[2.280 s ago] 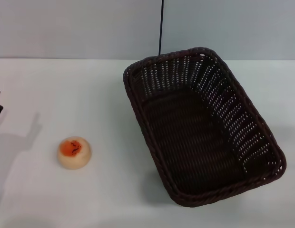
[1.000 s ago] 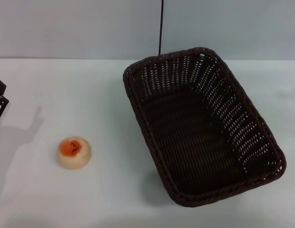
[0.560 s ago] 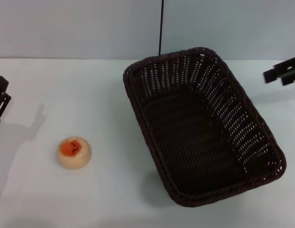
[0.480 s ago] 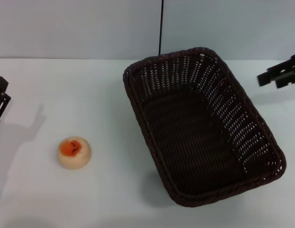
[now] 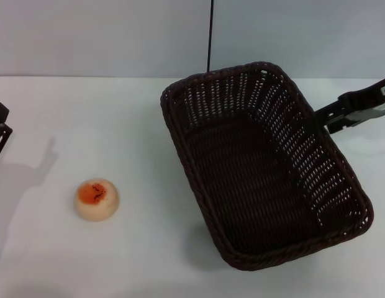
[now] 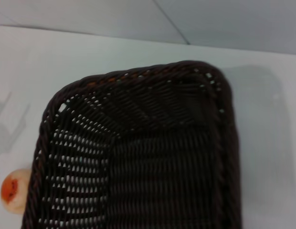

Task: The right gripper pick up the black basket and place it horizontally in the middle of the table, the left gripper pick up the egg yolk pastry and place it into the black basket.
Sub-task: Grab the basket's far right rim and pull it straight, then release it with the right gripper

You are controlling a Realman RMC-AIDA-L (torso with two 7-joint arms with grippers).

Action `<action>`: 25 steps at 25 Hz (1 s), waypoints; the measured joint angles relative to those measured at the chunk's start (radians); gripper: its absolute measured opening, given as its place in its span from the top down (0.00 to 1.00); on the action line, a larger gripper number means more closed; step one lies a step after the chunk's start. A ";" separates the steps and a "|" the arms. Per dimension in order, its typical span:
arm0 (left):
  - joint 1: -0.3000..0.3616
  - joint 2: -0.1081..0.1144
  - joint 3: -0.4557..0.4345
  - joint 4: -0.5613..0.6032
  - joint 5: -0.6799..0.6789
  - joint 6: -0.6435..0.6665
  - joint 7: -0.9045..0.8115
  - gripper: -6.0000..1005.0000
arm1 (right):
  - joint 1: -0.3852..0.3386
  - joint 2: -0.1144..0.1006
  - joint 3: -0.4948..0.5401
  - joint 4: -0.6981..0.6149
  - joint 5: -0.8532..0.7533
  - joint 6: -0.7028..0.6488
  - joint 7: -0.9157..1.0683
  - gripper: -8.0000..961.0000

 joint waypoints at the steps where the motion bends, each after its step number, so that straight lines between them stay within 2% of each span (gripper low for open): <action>1: 0.002 0.000 0.000 0.001 0.000 0.000 0.000 0.17 | 0.001 0.004 -0.001 0.001 0.000 0.000 0.000 0.25; 7: 0.002 0.001 0.000 0.002 0.000 -0.001 0.000 0.17 | 0.003 0.022 -0.002 0.003 -0.001 0.003 0.000 0.26; 12: 0.002 0.002 0.000 0.003 0.000 -0.001 0.000 0.17 | 0.000 0.028 -0.003 0.004 -0.007 0.009 0.000 0.26; 20: 0.004 0.002 0.000 0.003 0.000 -0.001 0.000 0.17 | 0.006 0.052 -0.004 0.005 -0.112 0.044 0.007 0.26; 25: 0.005 0.002 0.000 0.003 0.000 -0.001 0.000 0.18 | 0.007 0.057 -0.004 0.001 -0.116 0.062 0.007 0.26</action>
